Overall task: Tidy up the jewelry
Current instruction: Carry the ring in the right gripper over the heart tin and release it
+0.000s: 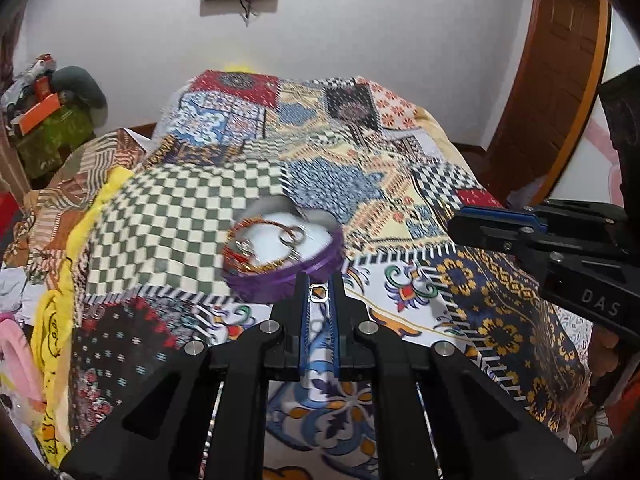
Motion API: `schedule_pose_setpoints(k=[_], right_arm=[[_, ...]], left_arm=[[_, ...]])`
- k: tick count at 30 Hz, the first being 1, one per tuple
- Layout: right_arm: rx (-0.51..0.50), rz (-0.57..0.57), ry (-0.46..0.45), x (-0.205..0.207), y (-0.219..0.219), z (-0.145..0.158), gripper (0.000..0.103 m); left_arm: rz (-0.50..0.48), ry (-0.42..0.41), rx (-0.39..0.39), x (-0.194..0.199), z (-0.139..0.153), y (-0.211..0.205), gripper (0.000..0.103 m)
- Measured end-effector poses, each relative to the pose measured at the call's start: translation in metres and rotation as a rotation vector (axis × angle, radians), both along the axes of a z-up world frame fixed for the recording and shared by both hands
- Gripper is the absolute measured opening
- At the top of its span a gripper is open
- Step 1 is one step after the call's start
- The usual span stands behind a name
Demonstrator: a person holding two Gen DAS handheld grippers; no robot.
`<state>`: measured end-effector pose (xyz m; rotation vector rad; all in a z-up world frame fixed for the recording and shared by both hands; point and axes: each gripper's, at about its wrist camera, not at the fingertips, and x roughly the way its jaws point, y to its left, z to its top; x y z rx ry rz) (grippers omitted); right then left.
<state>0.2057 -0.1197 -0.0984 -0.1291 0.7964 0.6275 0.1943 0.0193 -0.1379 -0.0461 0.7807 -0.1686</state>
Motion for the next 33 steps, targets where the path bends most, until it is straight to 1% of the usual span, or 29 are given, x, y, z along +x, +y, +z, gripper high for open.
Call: schedule_pose_setpoints(k=[9, 14, 22, 26, 33], right_arm=[[0.036, 0.025, -0.035, 0.000, 0.017, 0.018, 0.009], [0.065, 0.032, -0.043, 0.004, 0.024, 0.024, 0.009], [0.079, 0.033, -0.033, 0.014, 0.037, 0.020, 0.009], [0.058, 0.032, -0.023, 0.020, 0.045, 0.012, 0.009], [0.035, 0.036, 0.024, 0.034, 0.054, -0.006, 0.009]], left_arm=[[0.045, -0.080, -0.002, -0.004, 0.026, 0.021, 0.007], [0.057, -0.106, 0.003, -0.002, 0.034, 0.028, 0.007], [0.062, -0.102, -0.007, 0.008, 0.028, 0.034, 0.007], [0.062, -0.083, -0.016, 0.015, 0.020, 0.035, 0.007], [0.052, -0.061, -0.016, 0.023, 0.009, 0.036, 0.007]])
